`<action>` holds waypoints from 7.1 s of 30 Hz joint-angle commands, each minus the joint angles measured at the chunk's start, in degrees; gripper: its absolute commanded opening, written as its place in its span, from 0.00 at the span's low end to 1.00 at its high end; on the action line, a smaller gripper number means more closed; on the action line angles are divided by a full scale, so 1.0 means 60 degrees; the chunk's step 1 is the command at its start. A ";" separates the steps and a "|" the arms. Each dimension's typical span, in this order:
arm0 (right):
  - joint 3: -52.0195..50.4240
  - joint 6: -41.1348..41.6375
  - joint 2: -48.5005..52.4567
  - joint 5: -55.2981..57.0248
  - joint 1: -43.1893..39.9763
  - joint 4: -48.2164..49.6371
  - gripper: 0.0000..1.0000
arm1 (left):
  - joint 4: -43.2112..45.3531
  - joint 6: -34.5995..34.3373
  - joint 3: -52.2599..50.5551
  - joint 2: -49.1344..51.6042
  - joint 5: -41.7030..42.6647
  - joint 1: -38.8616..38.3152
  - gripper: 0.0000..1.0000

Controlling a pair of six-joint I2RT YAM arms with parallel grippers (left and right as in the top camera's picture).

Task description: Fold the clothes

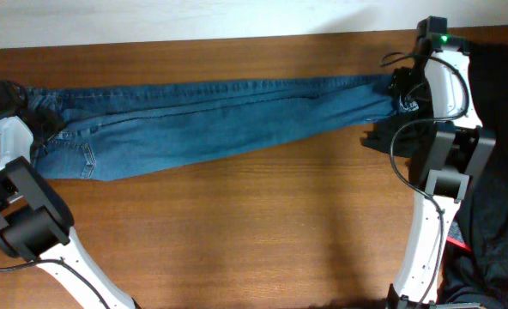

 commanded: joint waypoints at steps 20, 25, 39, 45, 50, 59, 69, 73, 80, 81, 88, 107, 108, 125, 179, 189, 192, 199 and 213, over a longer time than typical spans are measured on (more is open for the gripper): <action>0.1002 -0.3002 0.0521 -0.2710 -0.0208 0.1803 0.99 | -0.0729 0.0222 -0.0189 0.0470 -0.0364 0.0244 0.99; 0.0987 -0.3122 0.0845 -0.3129 -0.0208 0.1778 0.99 | -0.0747 0.0219 -0.0189 0.0470 -0.0364 0.0244 0.99; 0.0754 -0.3089 0.1166 -0.2929 -0.0357 0.1625 0.99 | -0.0790 0.0222 -0.0189 0.0470 -0.0364 0.0244 0.99; 0.0754 -0.2885 0.1162 -0.2929 -0.0576 0.1694 0.99 | -0.0798 0.0222 -0.0189 0.0470 -0.0361 0.0240 0.99; 0.0572 -0.2692 0.1166 -0.2973 -0.0787 0.1661 0.99 | -0.0801 0.0222 -0.0189 0.0466 -0.0361 0.0211 0.99; 0.0073 -0.2696 0.1162 -0.3013 -0.0831 0.1071 0.99 | -0.0750 0.0222 -0.0189 0.0466 -0.0368 0.0142 0.99; 0.0040 -0.2692 0.1162 -0.0984 -0.1045 -0.1457 0.99 | -0.0630 0.0222 -0.0189 0.0470 -0.0368 0.0142 0.99; 0.0044 -0.2699 0.1162 -0.1479 -0.1147 -0.1647 0.99 | -0.0634 0.0222 -0.0189 0.0466 -0.0368 0.0142 0.99; 0.0106 -0.4295 0.1144 -0.3705 -0.0929 -0.1501 0.99 | -0.0688 0.0222 -0.0189 0.0470 -0.0364 0.0142 0.99; 0.0160 -0.4517 0.1144 -0.3865 -0.0867 -0.1504 0.99 | -0.0707 0.0222 -0.0189 0.0470 -0.0361 0.0142 0.99; 0.0444 -0.5235 0.1144 -0.4466 -0.0430 -0.1388 0.99 | -0.0729 0.0222 -0.0189 0.0466 -0.0364 0.0142 0.99; 0.0474 -0.4524 0.1144 -0.4455 -0.0466 -0.0827 0.47 | -0.0729 0.0222 -0.0189 0.0466 -0.0364 0.0142 0.99; 0.0481 -0.4477 0.1144 -0.4459 -0.0481 -0.0809 0.41 | -0.0725 0.0222 -0.0189 0.0466 -0.0364 0.0142 0.99; 0.4459 -0.2113 0.0820 -0.2444 -0.0663 -0.2248 0.08 | -0.1370 0.0226 -0.0186 0.0459 -0.0357 0.0142 0.99; 0.4852 -0.0160 -0.0404 -0.2634 0.4918 -0.3402 0.04 | -0.2302 0.0521 0.0160 -0.2758 0.2131 -0.0758 0.99; 0.4630 0.0510 0.0106 -0.1945 0.6331 -0.3089 0.04 | -0.2583 0.0663 0.0160 -0.2758 0.2135 -0.0758 0.99; 0.4601 0.0648 0.0361 -0.1989 0.6462 -0.3089 0.05 | -0.2619 0.0663 0.0160 -0.2758 0.2135 -0.0758 0.99; 0.4590 0.0641 0.0415 -0.2022 0.6634 -0.3162 0.06 | -0.2616 0.0659 0.0160 -0.2758 0.2135 -0.0758 0.99; 0.4583 0.0645 0.0685 -0.2769 0.7063 -0.2874 0.07 | -0.2645 0.0659 0.0160 -0.2758 0.2135 -0.0758 0.99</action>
